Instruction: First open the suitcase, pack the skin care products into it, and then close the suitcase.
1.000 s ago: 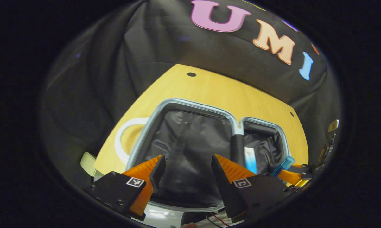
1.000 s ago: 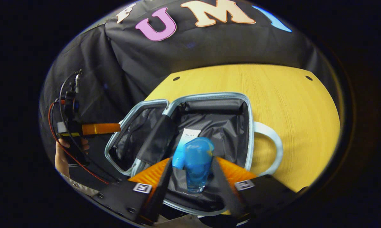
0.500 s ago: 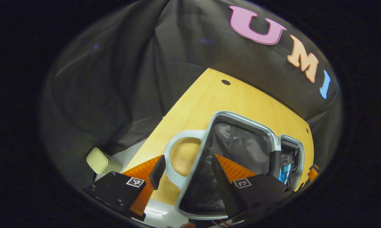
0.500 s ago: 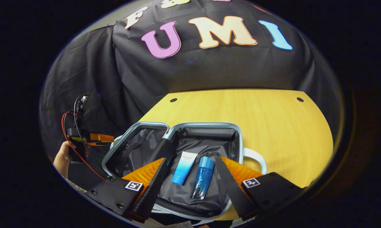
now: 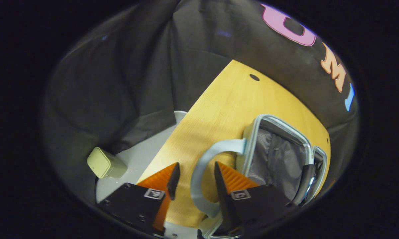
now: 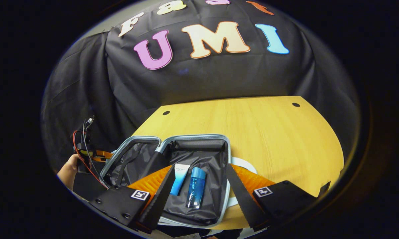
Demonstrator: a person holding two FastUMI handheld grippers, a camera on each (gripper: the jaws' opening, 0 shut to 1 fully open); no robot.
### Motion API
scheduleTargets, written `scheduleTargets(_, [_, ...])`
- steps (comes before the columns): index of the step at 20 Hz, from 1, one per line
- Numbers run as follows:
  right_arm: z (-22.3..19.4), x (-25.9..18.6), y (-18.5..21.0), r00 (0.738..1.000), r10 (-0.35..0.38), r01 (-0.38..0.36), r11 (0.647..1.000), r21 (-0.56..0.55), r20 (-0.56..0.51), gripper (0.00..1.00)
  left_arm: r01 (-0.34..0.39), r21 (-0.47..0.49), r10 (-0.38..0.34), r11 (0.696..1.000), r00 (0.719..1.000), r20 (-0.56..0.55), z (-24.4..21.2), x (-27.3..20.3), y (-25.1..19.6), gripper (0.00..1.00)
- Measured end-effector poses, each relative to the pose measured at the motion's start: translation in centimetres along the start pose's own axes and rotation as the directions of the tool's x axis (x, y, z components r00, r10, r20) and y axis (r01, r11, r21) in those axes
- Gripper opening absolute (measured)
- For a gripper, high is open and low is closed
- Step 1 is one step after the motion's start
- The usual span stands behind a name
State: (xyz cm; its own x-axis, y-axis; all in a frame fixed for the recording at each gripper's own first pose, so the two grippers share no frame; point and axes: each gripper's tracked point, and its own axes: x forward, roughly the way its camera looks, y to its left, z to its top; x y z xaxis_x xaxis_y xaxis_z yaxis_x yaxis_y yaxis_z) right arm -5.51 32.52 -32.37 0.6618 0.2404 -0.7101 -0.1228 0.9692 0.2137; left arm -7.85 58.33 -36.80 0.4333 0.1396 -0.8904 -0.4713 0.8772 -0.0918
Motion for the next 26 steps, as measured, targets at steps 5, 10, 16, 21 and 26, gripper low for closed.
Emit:
scheduleTargets(5, [1.2, -0.3, -0.5, 0.999, 0.004, -0.004, 1.000, -0.002, 0.041, 0.98, 0.030, 0.024, -0.030, 0.999, 1.000, 0.005, 0.1, -1.0, -1.0, 0.09])
scheduleTargets(10, [2.2, -0.6, -0.6, 0.995, 0.039, -0.038, 0.999, -0.016, 0.088, 0.98, -0.020, 0.180, 0.003, 0.983, 0.995, 0.096, 1.9, -5.1, -2.6, 0.02])
scheduleTargets(16, [3.5, -1.3, -1.1, 0.986, 0.109, -0.104, 0.994, -0.043, 0.123, 0.98, -0.008, 0.234, -0.044, 0.972, 0.975, 0.216, 4.5, -12.5, -6.7, 0.02])
scheduleTargets(21, [5.4, -3.0, -3.1, 0.974, 0.160, -0.151, 0.986, -0.069, 0.161, 0.98, -0.001, 0.285, -0.092, 0.959, 0.946, 0.310, 5.4, -18.5, -12.5, 0.02])
scheduleTargets(26, [6.2, -4.4, -6.4, 0.967, 0.192, -0.184, 0.981, -0.064, 0.168, 0.98, -0.013, 0.362, -0.132, 0.932, 0.919, 0.371, 4.8, -22.9, -18.7, 0.02])
